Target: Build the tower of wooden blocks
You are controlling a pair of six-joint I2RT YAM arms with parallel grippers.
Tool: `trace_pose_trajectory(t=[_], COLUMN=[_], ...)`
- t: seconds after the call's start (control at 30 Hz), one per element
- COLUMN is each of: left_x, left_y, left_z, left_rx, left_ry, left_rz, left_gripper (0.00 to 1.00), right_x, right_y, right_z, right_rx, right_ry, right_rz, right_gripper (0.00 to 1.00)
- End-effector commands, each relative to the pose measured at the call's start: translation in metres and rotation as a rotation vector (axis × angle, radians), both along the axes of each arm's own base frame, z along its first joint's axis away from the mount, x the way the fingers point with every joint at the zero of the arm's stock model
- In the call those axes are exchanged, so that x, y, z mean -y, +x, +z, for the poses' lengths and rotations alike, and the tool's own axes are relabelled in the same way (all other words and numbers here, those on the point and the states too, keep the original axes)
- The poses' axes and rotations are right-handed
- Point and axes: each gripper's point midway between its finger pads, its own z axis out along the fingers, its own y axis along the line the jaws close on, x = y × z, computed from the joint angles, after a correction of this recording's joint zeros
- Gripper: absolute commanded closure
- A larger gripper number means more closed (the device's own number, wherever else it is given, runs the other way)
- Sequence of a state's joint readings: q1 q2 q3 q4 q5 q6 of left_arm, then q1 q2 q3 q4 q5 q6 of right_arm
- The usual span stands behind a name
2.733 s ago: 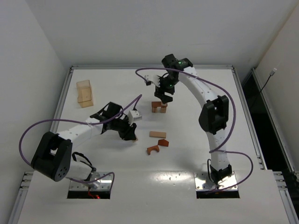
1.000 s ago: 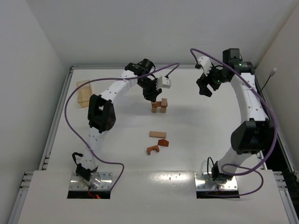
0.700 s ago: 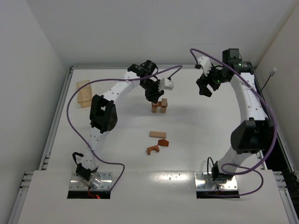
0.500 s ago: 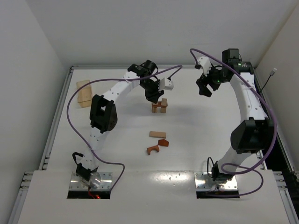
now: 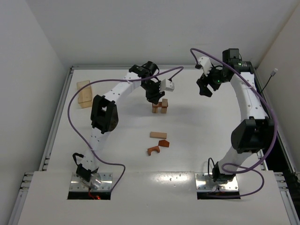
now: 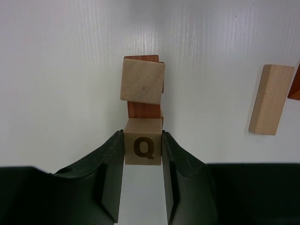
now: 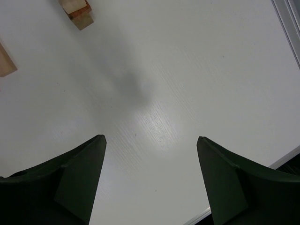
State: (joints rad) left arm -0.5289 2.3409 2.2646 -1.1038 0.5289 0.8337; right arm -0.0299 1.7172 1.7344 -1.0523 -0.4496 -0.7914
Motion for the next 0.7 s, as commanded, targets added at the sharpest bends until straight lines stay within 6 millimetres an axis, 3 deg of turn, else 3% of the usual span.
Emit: trace_pose_trajectory(t=[0.0,0.13,0.27,0.47,0.67], left_x=[0.009,0.009,0.009,0.011,0.013], left_y=[0.001,0.001,0.000,0.003,0.007], left_z=[0.004,0.004,0.004,0.005,0.047], left_rx=[0.019,0.019,0.019,0.033,0.089], left_ry=[-0.017,-0.017,-0.017,-0.030,-0.107], left_rz=[-0.014,-0.014,-0.014,-0.005,0.029], left_gripper=[0.92,0.83,0.55,0.33,0.19], right_x=[-0.006,-0.006,-0.006,-0.006,-0.006], right_y=[0.006,0.006,0.008,0.008,0.007], right_z=[0.014,0.014,0.014,0.014,0.010], right_rx=[0.037,0.037,0.037,0.037,0.028], right_ry=[0.023,0.023,0.023,0.023,0.024], right_rz=[0.011,0.011,0.011,0.011,0.011], right_gripper=[0.25,0.25,0.25,0.25,0.25])
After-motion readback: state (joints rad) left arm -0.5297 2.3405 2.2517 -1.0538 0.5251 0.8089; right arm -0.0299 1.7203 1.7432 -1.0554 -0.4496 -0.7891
